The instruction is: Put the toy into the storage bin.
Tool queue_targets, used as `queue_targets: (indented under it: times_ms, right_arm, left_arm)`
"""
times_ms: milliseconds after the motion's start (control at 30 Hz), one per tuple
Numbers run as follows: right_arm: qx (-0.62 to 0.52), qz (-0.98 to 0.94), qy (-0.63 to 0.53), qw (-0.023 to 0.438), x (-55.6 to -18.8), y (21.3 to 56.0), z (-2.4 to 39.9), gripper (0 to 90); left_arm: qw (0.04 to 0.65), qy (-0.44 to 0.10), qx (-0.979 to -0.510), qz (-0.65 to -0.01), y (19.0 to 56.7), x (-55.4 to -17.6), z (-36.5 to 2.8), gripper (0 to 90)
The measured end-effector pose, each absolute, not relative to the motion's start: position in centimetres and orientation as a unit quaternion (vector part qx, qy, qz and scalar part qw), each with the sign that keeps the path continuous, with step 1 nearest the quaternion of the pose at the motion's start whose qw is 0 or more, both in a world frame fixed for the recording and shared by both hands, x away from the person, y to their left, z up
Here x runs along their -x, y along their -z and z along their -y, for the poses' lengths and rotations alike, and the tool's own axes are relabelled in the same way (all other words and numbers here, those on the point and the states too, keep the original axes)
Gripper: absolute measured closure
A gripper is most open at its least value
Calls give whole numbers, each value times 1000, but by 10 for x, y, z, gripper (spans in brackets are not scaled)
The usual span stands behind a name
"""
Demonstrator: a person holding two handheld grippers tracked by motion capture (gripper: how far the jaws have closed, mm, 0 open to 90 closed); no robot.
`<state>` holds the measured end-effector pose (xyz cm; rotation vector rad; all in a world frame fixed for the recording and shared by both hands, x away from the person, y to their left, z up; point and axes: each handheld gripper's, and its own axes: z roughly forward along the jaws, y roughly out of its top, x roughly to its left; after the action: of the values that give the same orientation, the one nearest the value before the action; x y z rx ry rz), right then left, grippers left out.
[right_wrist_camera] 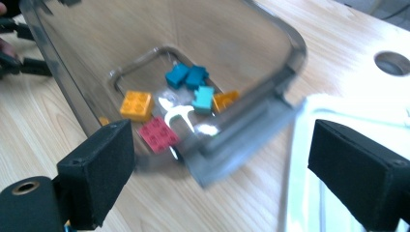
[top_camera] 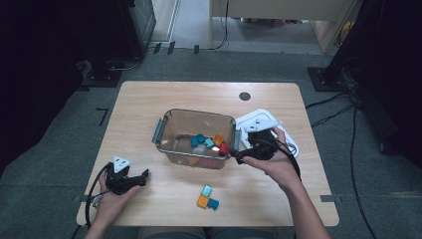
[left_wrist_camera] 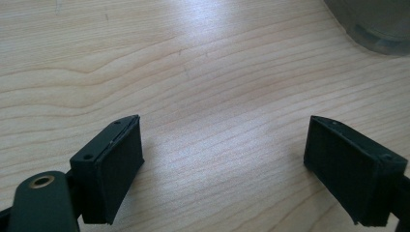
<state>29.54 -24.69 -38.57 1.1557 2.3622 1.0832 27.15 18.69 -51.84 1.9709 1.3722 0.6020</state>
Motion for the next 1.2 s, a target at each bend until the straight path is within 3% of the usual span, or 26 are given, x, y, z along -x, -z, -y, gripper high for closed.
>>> queue_targets:
  times_ms: [333,667,1200]
  right_arm:
    - [-426,-816,-362,145,-269,414,275,80]
    - [-435,-815,-363,118,-256,448,274,86]
    - [-384,-848,-358,65,-237,489,212,241]
  left_arm:
    - [326,-229,-753,-524,518,-271,-187,135]
    - [326,-229,-753,-524,518,-271,-187,135]
    - [327,-228,-755,-521,518,-271,-187,135]
